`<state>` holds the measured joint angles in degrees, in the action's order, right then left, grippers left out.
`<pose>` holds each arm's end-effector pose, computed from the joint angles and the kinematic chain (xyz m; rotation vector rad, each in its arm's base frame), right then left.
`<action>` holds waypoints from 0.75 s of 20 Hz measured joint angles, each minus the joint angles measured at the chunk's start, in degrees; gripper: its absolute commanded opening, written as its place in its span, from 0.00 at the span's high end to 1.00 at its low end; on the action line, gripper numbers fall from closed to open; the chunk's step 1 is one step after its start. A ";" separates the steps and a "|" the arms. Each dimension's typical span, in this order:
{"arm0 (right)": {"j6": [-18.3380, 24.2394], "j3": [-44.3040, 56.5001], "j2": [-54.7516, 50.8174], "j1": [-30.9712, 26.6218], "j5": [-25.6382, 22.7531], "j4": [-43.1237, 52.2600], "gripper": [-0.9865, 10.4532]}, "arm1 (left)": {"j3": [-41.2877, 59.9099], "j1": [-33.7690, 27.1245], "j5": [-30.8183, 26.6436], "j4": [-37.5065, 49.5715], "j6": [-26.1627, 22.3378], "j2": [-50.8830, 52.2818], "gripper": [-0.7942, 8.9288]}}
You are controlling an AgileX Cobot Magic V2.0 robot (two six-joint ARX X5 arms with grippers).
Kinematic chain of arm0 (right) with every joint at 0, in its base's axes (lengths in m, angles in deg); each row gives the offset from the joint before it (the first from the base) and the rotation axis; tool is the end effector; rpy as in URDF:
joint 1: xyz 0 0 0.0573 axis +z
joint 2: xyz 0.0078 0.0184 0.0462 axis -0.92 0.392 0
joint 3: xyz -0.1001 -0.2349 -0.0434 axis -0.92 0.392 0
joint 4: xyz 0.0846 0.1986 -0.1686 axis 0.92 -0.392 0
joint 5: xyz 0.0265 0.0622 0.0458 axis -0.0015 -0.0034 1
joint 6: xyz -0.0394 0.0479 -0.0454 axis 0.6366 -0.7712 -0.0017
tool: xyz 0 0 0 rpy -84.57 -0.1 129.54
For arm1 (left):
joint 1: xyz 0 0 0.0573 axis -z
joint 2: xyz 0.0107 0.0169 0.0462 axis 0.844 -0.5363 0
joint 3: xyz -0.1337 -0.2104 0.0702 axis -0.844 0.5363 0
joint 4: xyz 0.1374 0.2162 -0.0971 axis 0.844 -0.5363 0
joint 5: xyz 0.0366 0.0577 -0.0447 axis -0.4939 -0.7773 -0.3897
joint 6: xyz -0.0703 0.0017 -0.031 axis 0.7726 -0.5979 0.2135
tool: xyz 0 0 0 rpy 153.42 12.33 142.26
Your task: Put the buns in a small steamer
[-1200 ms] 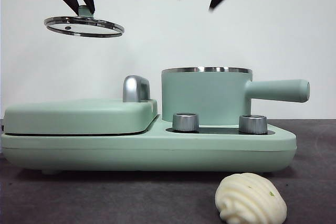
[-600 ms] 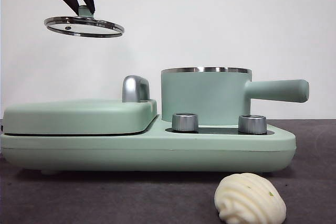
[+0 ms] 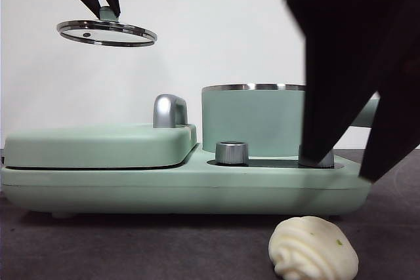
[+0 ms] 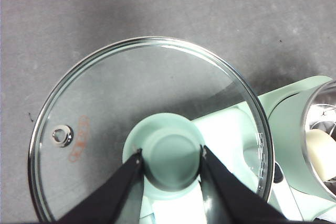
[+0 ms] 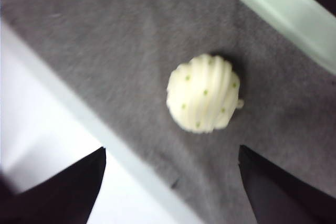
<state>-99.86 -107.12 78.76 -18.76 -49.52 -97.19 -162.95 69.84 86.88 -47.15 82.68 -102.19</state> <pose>0.1525 0.1916 0.1804 -0.1599 1.2989 0.7597 0.4157 -0.1017 0.4050 0.0841 0.9246 -0.3992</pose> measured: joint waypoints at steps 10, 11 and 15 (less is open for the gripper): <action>0.26 0.00 13.18 -0.11 -2.16 6.75 0.59 | 0.00 0.72 0.00 0.00 0.00 0.00 0.89; 0.26 0.00 13.66 -0.11 -2.21 6.86 0.65 | 0.00 0.72 0.00 0.00 0.00 0.00 0.89; 0.57 0.00 13.77 -0.11 -2.67 7.76 0.78 | 0.00 0.72 0.00 0.00 0.00 0.00 0.89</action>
<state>-99.29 -107.12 92.53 -18.87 -52.18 -89.43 -162.95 70.56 86.88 -47.15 82.68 -102.19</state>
